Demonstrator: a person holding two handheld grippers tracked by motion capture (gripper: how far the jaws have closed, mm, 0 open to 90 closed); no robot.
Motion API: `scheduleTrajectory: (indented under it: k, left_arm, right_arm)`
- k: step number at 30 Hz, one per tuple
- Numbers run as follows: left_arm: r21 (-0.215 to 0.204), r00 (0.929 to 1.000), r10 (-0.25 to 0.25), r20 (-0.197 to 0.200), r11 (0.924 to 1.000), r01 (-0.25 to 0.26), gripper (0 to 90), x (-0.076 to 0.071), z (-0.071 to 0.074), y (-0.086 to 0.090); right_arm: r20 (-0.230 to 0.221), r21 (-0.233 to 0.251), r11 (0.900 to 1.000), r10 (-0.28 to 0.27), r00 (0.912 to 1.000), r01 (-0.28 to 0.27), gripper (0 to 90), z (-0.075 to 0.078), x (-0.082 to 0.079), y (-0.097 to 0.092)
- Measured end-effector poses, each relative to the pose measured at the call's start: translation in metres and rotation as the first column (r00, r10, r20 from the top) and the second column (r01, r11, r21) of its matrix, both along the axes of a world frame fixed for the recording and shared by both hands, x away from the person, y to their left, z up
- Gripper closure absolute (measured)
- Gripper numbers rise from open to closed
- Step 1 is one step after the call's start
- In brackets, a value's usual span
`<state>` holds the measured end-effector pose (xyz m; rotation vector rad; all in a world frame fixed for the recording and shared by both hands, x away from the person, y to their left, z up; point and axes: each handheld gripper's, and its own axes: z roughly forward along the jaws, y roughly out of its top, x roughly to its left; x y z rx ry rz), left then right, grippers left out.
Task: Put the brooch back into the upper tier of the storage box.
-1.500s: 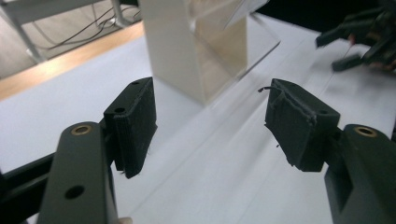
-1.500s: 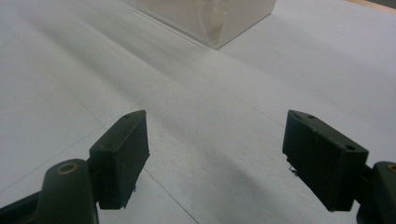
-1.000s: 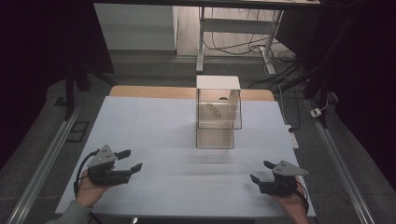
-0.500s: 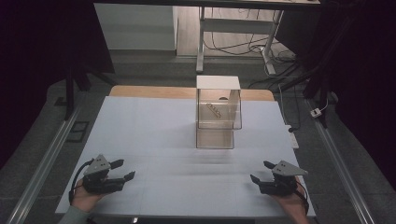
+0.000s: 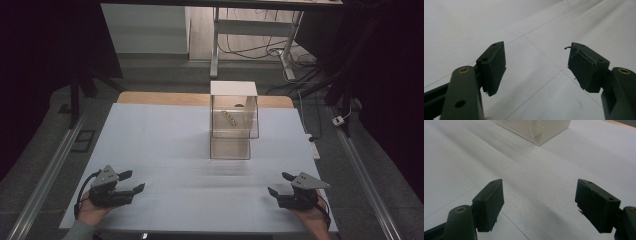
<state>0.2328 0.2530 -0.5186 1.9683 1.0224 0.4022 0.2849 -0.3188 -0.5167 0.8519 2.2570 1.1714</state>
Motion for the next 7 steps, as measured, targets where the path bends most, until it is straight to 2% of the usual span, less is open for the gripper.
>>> scheduleTrajectory:
  k: [7]
  left_arm:
    - [0.007,1.0000,0.000,-0.005,1.0000,0.000,29.5,0.0015,-0.0009,-0.0010]
  right_arm:
    - [0.002,0.000,1.0000,-0.001,1.0000,0.001,22.3,0.0009,-0.0014,-0.0004]
